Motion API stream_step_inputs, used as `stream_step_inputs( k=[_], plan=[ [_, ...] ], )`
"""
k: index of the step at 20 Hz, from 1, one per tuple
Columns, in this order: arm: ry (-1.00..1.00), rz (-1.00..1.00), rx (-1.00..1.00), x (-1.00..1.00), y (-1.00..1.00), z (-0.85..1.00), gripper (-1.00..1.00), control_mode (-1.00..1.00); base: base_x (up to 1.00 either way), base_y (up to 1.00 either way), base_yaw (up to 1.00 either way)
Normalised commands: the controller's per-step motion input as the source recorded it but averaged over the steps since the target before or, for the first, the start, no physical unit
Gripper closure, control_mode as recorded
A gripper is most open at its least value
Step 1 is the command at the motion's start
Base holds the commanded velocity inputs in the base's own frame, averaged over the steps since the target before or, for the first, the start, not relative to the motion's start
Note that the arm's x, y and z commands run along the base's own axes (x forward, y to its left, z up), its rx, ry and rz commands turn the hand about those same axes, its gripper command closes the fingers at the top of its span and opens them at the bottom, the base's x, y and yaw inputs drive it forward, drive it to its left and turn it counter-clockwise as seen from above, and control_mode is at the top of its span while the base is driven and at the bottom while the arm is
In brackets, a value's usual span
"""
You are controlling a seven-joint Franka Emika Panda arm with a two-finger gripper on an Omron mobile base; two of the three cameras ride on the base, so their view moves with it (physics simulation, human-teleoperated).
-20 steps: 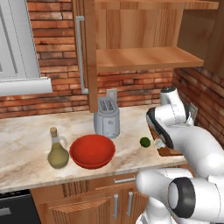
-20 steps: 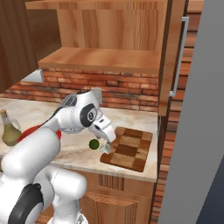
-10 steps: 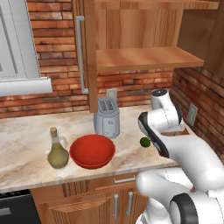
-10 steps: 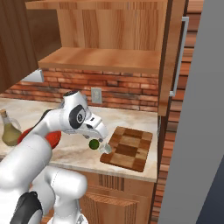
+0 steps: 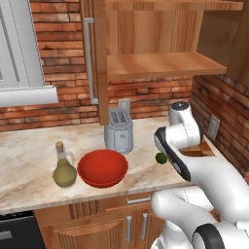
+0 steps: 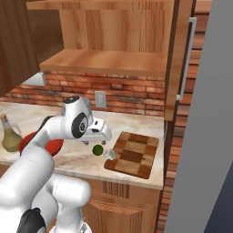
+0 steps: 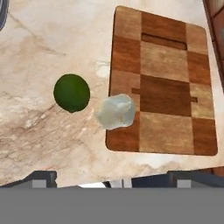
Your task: Open the cabinet. Place the bowl and condiment on the counter. Then place the lime and garlic on the cutting board.
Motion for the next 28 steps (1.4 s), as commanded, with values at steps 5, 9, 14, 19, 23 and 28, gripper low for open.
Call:
stream_step_inputs(
  k=[5,9,14,19,23,28],
  plan=[
    [0.01,0.33,0.0,0.1,0.2,-0.03,-1.0,-1.0,0.0,0.0,0.0],
    [0.08,0.33,0.0,0.05,0.03,-0.18,-1.0,-1.0,0.0,0.0,0.0],
    [0.11,0.3,0.0,0.13,0.13,-0.32,-1.0,-1.0,0.0,0.0,0.0],
    [0.12,0.21,0.0,0.22,0.24,-0.05,-1.0,-1.0,0.0,0.0,0.0],
    [0.1,0.05,0.01,0.15,0.07,0.0,-1.0,-1.0,0.0,0.0,0.0],
    [0.09,-0.03,0.02,0.08,0.0,0.0,-1.0,-1.0,0.0,0.0,0.0]
  ],
)
